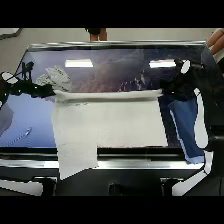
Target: Fold the shirts.
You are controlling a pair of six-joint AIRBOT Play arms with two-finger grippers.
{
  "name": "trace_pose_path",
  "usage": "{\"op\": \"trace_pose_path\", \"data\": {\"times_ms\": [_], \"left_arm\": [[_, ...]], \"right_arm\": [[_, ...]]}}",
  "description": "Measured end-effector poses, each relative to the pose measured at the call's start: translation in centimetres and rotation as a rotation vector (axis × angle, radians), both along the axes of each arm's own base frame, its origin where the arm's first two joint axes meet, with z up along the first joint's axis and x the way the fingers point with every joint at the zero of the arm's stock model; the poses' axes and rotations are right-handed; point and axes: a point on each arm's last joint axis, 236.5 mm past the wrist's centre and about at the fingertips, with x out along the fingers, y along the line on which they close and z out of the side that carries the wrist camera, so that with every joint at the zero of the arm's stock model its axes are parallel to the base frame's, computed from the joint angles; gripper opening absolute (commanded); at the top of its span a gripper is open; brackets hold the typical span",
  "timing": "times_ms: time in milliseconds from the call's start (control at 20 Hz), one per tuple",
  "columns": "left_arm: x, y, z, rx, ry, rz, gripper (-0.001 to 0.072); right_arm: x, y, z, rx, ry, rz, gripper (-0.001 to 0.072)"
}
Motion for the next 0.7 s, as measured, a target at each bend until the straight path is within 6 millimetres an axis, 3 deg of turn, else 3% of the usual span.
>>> {"op": "trace_pose_path", "data": {"times_ms": [200,250,300,350,500,700], "left_arm": [[-5.4,-1.2,-4.1,-0.040,0.219,-0.033,0.0035],[-6.2,-1.3,-4.9,-0.048,0.255,-0.031,0.0074],[-6.8,-1.4,-5.4,-0.055,0.281,-0.027,0.0293],[-7.1,-1.5,-5.6,-0.061,0.298,-0.023,0.0472],[-7.7,-1.5,-4.6,-0.077,0.338,-0.020,0.0470],[-11.3,-0.4,-2.8,-0.084,0.413,-0.012,0.0468]], "right_arm": [[-4.5,0.9,-4.1,0.030,0.196,0.027,0.0075],[-5.1,1.1,-4.7,0.038,0.222,0.025,0.0231],[-5.4,1.2,-5.1,0.042,0.236,0.015,0.0384],[-5.5,1.3,-5.0,0.047,0.236,0.003,0.0453],[-5.1,1.2,-2.9,0.057,0.196,-0.009,0.0481],[-8.7,-1.1,0.2,0.094,0.277,-0.030,0.0481]]}}
